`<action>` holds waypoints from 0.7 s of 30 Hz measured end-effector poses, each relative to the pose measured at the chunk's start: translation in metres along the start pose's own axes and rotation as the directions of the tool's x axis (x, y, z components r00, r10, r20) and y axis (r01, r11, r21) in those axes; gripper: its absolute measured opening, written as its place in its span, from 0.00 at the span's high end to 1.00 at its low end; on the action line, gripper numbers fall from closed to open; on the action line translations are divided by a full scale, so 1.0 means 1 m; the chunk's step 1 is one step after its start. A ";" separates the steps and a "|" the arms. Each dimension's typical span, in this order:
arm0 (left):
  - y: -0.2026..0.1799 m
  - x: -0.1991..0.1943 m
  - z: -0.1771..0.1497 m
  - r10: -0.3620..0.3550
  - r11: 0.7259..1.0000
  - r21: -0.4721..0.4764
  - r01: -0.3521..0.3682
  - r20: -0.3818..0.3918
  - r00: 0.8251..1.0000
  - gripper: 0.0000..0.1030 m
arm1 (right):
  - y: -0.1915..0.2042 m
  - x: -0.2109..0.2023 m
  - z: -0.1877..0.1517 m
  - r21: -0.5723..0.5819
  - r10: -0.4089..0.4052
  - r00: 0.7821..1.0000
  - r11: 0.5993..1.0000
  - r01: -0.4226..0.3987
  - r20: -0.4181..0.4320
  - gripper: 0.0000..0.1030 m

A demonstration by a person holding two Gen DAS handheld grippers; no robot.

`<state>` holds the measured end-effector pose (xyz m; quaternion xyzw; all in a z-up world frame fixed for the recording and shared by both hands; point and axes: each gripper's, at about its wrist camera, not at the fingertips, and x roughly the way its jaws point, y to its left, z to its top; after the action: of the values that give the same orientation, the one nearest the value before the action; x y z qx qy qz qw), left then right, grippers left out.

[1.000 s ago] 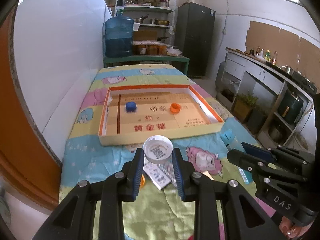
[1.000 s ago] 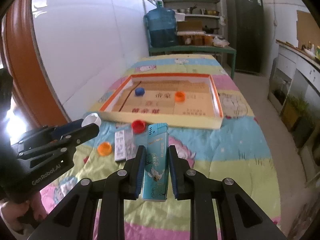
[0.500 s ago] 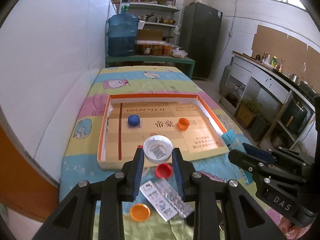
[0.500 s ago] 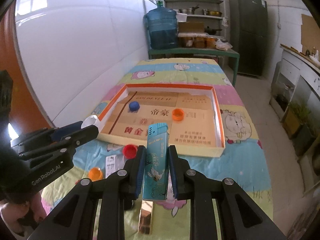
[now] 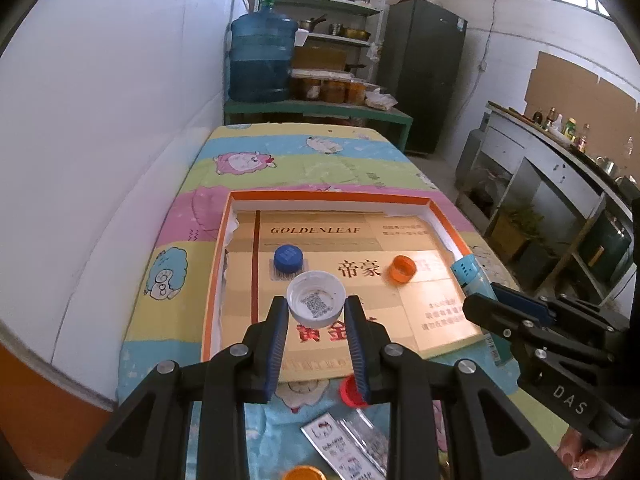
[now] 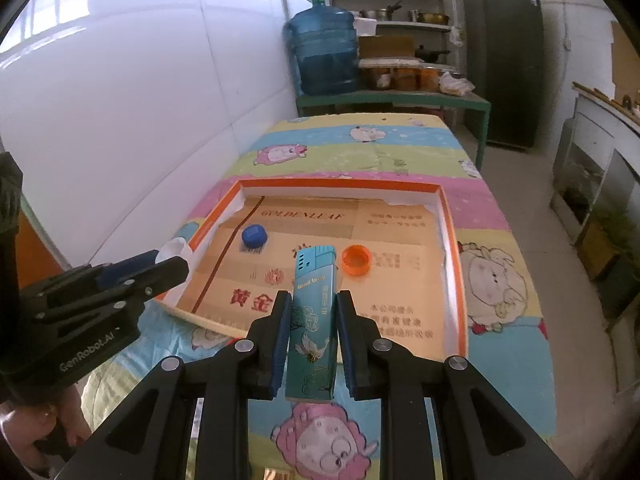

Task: Organize rigid objects
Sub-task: 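Carry the white cap with the left tool while the right tool carries the teal box into the tray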

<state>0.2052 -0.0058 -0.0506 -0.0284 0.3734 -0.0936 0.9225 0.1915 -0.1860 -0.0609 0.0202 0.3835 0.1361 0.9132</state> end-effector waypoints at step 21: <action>0.027 0.065 0.007 0.055 0.998 -0.030 -0.058 -0.092 0.994 0.71 | 0.001 0.083 0.016 -0.021 0.058 0.993 0.998 -0.060 -0.107 0.78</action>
<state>0.2599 0.0077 -0.0928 -0.0287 0.4174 -0.0627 0.9061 0.2580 -0.1615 -0.1077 0.0133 0.4290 0.1685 0.8873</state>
